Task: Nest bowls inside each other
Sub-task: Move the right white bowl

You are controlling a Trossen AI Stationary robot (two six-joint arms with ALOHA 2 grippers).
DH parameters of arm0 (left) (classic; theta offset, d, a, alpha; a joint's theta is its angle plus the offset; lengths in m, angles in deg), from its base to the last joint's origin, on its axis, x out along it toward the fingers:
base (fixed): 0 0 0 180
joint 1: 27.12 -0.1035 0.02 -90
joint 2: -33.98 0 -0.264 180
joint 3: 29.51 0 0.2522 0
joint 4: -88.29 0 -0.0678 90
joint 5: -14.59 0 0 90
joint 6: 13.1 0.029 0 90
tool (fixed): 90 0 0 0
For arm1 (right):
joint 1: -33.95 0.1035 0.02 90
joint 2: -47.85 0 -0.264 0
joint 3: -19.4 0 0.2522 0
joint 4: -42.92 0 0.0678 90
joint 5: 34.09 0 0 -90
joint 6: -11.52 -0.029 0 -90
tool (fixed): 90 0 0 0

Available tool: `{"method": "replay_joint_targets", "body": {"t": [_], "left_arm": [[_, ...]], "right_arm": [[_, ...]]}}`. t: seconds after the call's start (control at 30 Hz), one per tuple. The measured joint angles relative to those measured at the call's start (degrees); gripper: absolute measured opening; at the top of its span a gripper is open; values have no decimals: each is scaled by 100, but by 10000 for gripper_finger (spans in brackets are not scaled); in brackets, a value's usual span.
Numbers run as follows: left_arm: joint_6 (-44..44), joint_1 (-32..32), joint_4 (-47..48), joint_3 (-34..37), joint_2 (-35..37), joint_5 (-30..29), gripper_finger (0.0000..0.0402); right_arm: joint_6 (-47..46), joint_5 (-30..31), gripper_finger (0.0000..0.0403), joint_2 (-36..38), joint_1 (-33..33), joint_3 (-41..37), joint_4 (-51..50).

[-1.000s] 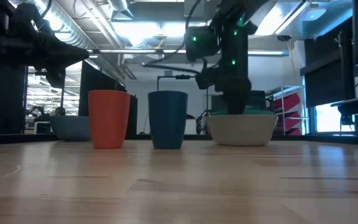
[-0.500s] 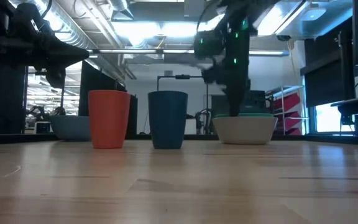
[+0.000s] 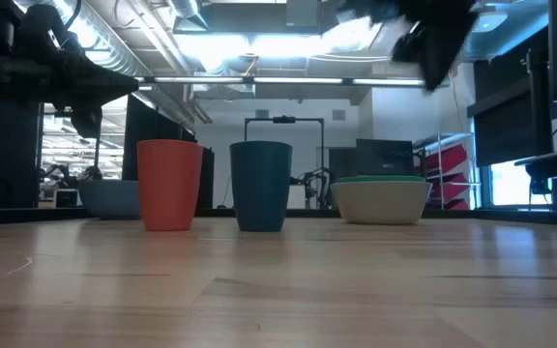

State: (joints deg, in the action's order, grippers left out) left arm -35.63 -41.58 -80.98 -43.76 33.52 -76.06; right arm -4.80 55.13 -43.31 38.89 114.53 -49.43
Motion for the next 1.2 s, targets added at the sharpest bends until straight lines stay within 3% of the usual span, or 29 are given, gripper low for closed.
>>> {"method": "replay_joint_targets", "body": {"t": [0.27,0.57,0.77,1.2], "left_arm": [[-1,0,77,0,1,0,0],[-108,1,90,-2,1,0,0],[-128,0,90,-2,1,0,0],[-273,2,72,-2,1,0,0]], "right_arm": [[-1701,52,118,727,2053,-243,-776],[-3670,-424,118,861,3746,-732,-220],[-4313,-610,118,861,4171,-1165,186],[-4869,-682,118,1255,4195,-2304,914]]}}
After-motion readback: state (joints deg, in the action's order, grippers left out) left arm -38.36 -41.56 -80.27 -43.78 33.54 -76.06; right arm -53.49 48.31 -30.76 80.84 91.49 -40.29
